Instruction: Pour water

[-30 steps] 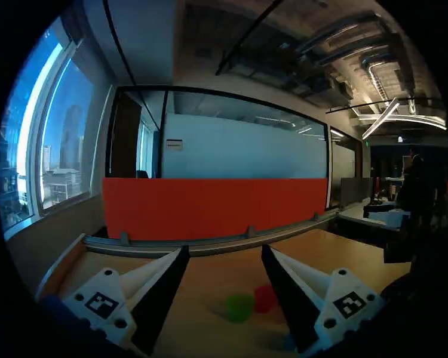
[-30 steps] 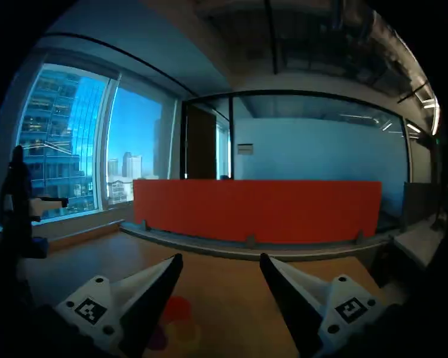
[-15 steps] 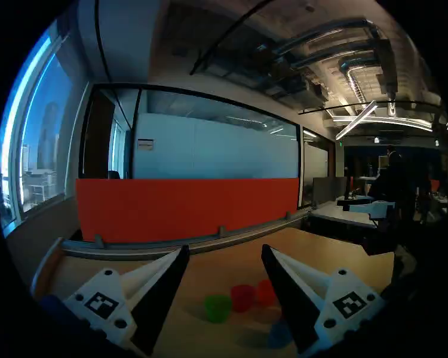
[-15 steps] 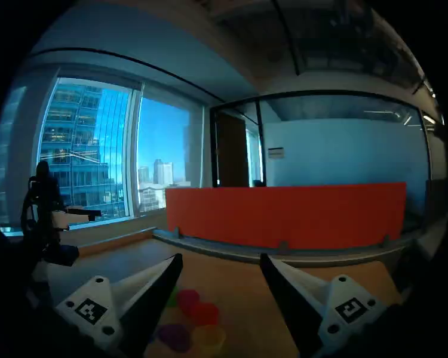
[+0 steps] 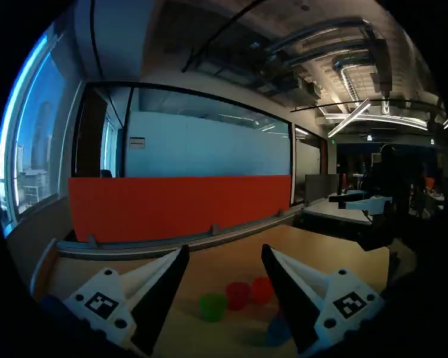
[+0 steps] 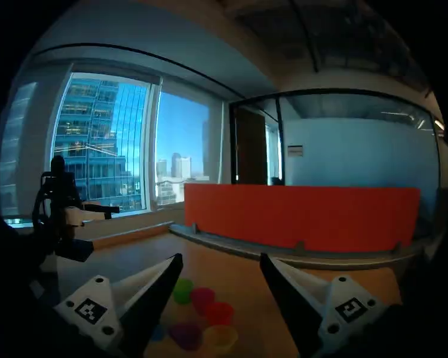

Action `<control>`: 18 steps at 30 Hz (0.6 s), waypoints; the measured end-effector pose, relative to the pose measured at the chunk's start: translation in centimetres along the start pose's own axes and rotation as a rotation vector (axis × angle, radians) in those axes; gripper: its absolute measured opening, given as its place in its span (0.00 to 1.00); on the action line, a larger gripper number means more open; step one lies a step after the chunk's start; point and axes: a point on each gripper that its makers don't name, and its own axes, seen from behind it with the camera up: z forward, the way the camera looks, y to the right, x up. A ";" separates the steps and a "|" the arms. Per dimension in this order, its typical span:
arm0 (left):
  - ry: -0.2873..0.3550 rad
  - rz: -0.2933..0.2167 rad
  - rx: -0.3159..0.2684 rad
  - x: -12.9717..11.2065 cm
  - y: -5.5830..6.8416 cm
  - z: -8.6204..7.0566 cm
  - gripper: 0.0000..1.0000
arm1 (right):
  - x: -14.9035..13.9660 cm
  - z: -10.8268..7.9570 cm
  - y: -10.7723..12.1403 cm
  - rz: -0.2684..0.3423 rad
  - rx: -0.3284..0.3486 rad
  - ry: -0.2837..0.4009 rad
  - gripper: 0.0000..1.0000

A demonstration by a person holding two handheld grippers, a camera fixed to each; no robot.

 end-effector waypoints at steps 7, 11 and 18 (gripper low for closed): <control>-0.037 0.000 -0.035 -1.4 0.3 0.1 0.90 | -1.3 0.4 -1.4 -0.025 0.049 -0.045 1.00; -0.060 -0.001 -0.054 -2.4 0.5 0.1 0.90 | -2.1 0.6 -1.9 -0.037 0.074 -0.070 1.00; -0.089 0.010 -0.069 -4.1 0.5 0.2 0.89 | -3.5 0.9 -2.3 -0.046 0.115 -0.110 1.00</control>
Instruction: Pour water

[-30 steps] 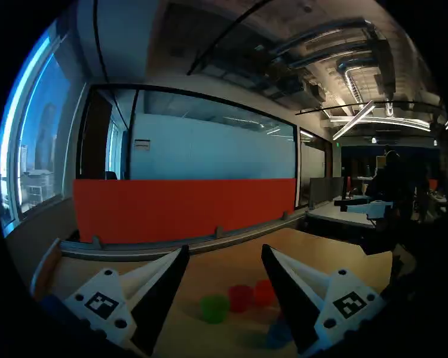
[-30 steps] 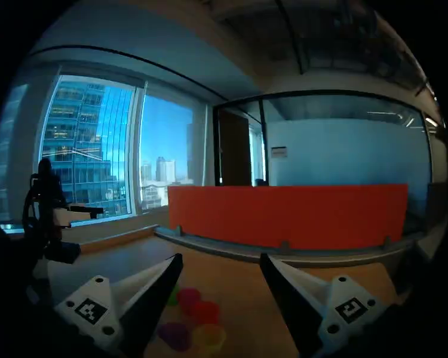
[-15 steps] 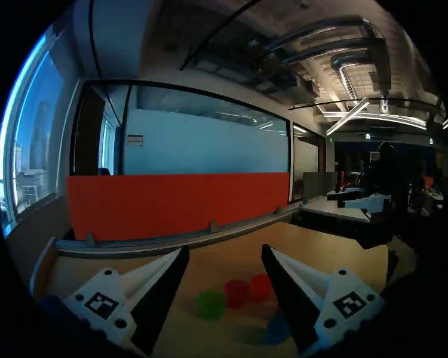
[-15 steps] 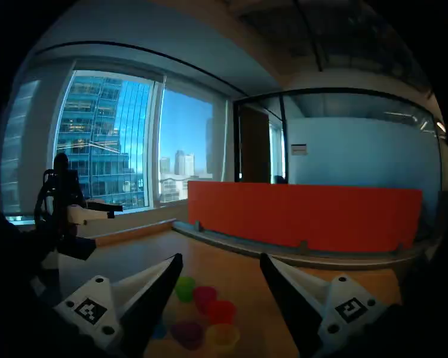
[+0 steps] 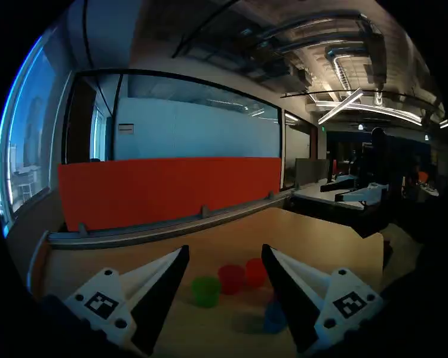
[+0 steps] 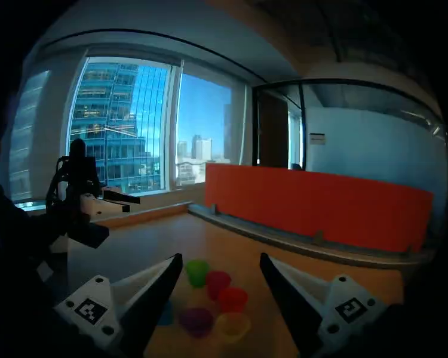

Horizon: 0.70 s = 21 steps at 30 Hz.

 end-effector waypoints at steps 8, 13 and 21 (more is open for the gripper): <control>-0.047 0.013 -0.015 -2.5 0.3 0.5 0.90 | -2.3 0.4 -0.7 -0.012 0.034 -0.054 1.00; -0.062 0.024 -0.019 -3.5 0.3 0.8 0.89 | -3.5 0.4 -1.4 -0.020 0.069 -0.076 1.00; -0.082 0.018 -0.034 -5.2 0.6 1.2 0.89 | -5.5 0.4 -3.3 -0.037 0.134 -0.113 1.00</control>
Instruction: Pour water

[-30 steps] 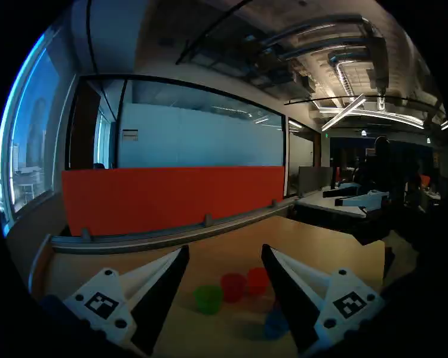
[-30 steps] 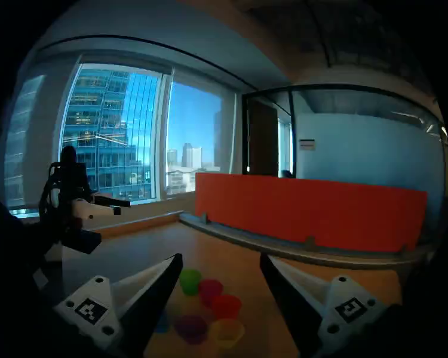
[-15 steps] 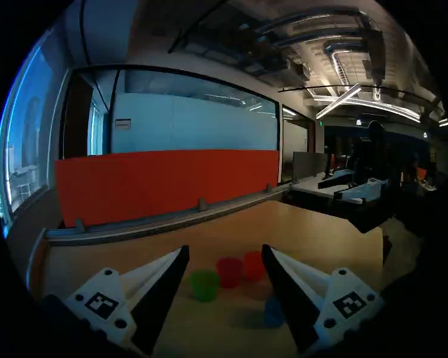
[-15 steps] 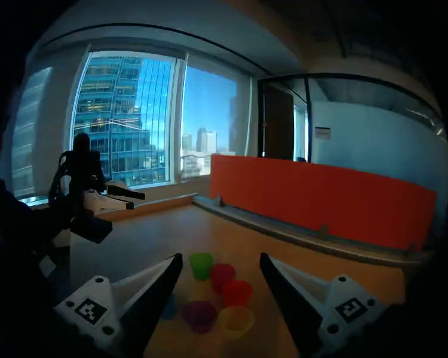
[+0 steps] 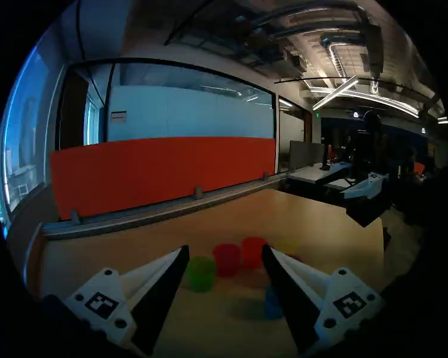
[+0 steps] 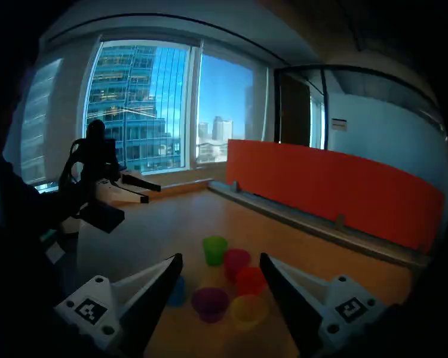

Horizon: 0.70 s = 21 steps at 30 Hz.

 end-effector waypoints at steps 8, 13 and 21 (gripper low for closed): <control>-0.027 0.008 -0.006 -1.7 0.0 0.7 0.89 | -1.8 0.9 -0.9 -0.006 0.044 -0.037 1.00; -0.052 0.006 -0.012 -3.0 0.0 1.2 0.90 | -2.8 1.2 -1.5 -0.014 0.058 -0.057 1.00; -0.088 0.002 -0.018 -4.6 -0.2 2.1 0.90 | -3.9 1.9 -1.6 -0.035 0.078 -0.088 1.00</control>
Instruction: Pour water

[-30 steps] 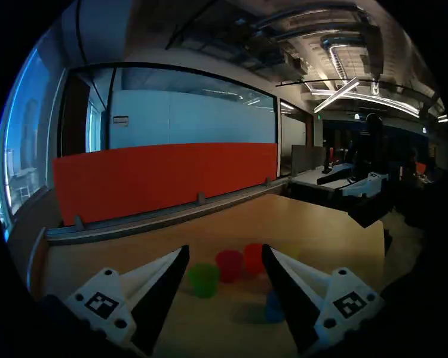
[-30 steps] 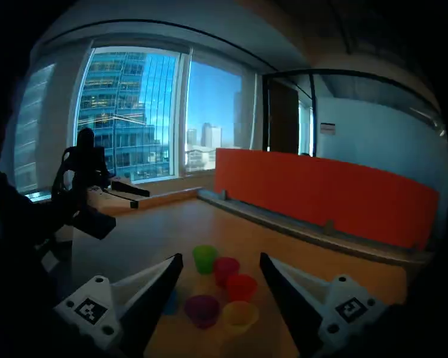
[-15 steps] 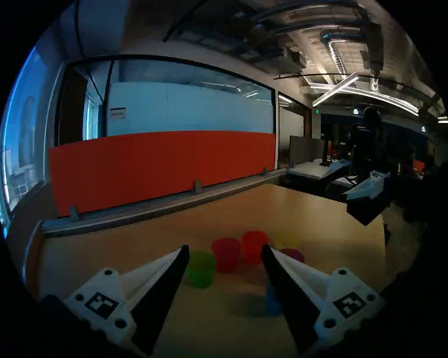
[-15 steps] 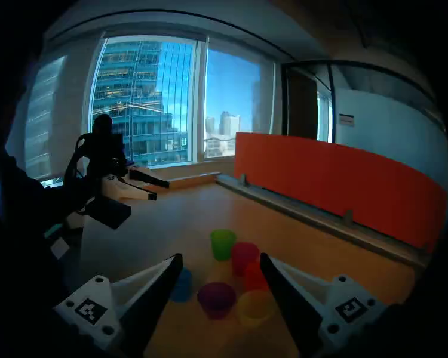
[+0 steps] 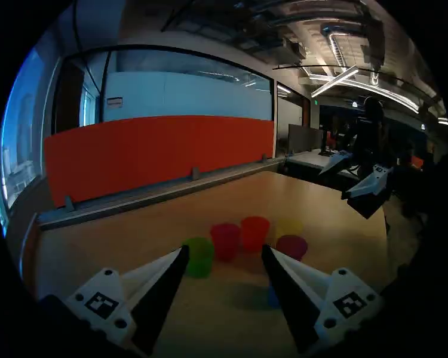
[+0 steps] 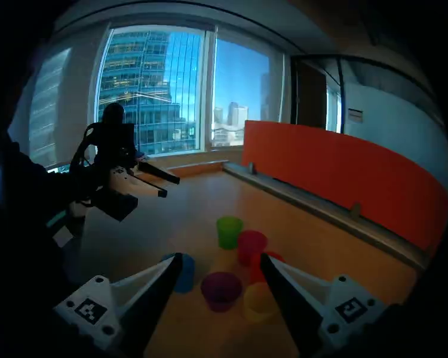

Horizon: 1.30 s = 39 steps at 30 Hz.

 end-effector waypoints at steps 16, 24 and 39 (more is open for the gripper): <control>-0.076 0.014 0.005 -3.6 -0.9 2.9 0.90 | -2.8 3.1 -1.4 -0.026 0.060 -0.059 1.00; -0.107 0.012 -0.003 -5.4 -1.3 4.4 0.89 | -4.3 5.2 -2.3 -0.043 0.092 -0.093 1.00; -0.155 0.019 0.010 -7.5 -2.5 6.7 0.90 | -5.8 8.1 -3.9 -0.071 0.146 -0.132 1.00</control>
